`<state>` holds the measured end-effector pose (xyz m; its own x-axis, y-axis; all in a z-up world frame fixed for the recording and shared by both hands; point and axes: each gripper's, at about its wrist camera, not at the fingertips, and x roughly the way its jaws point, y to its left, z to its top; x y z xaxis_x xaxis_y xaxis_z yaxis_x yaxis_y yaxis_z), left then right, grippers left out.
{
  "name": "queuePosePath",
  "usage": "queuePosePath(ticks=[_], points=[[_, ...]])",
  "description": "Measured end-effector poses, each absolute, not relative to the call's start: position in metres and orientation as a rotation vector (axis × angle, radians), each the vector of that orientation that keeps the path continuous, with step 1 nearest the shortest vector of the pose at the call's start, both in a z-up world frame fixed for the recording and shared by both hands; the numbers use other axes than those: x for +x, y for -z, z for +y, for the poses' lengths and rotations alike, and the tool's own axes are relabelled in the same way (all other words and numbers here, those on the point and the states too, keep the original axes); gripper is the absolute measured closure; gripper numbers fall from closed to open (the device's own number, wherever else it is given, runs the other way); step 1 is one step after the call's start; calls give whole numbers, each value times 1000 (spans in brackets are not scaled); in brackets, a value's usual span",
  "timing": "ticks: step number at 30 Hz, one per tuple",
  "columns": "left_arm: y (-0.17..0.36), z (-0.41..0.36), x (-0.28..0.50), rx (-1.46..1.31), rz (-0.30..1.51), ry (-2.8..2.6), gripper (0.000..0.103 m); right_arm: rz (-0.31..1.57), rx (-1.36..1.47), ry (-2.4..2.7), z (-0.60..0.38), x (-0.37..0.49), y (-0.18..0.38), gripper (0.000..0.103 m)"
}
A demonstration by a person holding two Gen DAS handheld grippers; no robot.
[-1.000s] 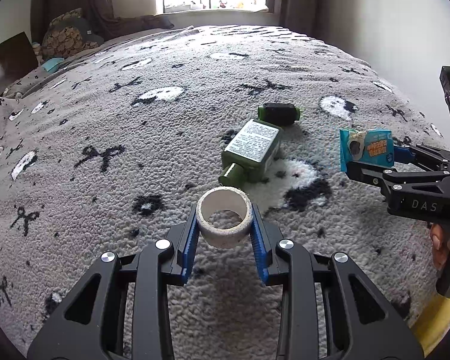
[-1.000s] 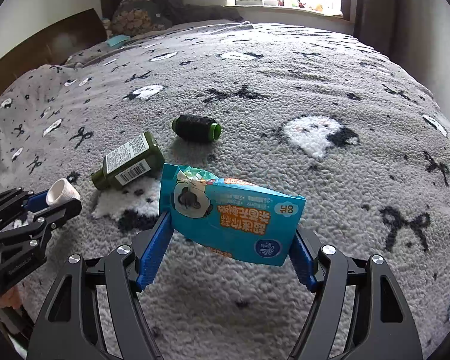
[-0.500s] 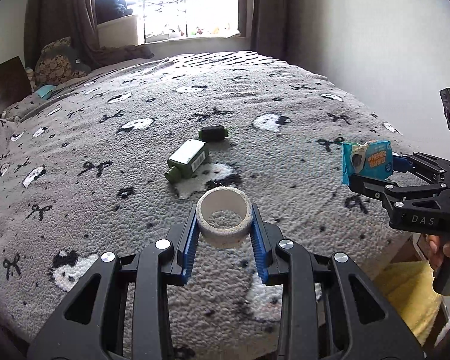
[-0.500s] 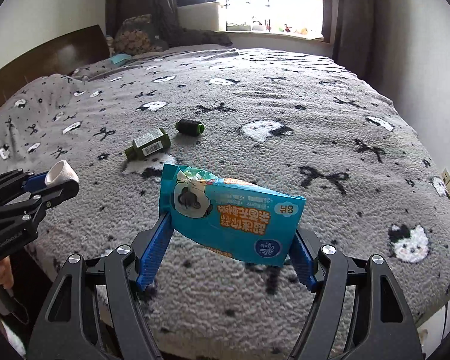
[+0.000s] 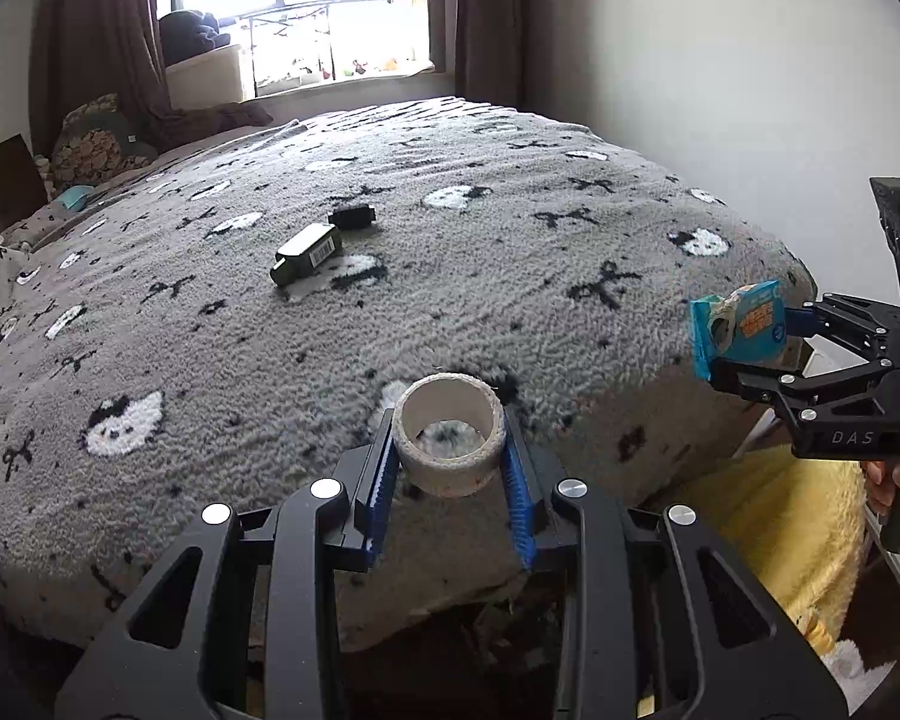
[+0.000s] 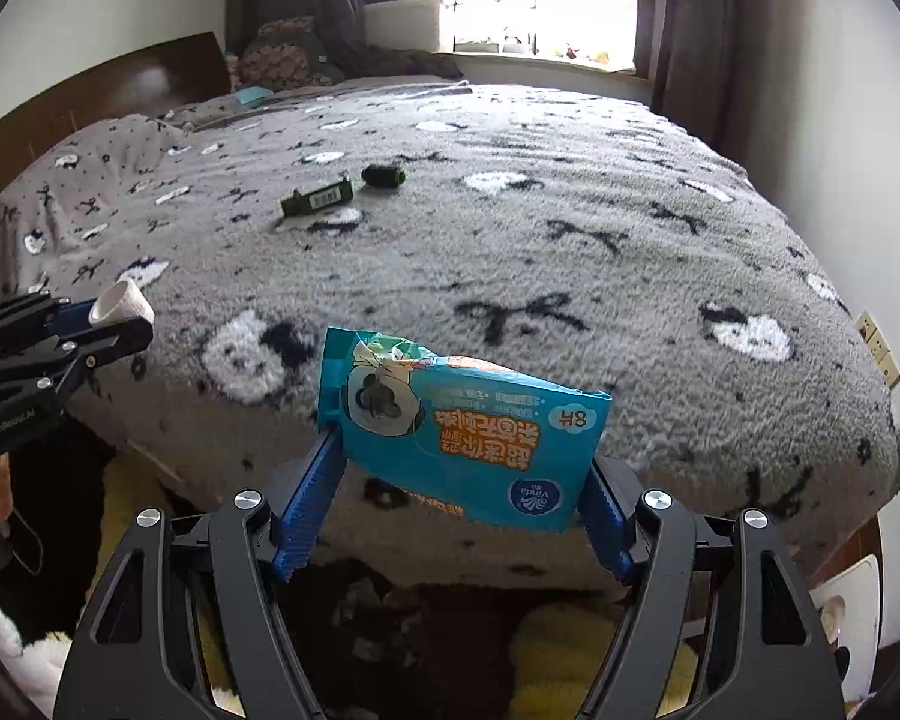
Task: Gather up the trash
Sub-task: 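Lower both tools to the bin and release the cup and wipes packet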
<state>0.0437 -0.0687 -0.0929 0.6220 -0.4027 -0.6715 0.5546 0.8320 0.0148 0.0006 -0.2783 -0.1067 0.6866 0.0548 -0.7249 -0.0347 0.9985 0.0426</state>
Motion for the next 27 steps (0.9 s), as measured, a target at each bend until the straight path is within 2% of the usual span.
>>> queuePosePath(ticks=[10,18,27], points=[[171,-67,3,238,895,603,72,1017,78,-99,-263,-35,186,30],[255,-69,3,198,1141,626,72,1162,169,-112,-253,-41,248,30],[312,-80,8,199,1307,632,72,1272,223,-114,-238,-31,290,29]])
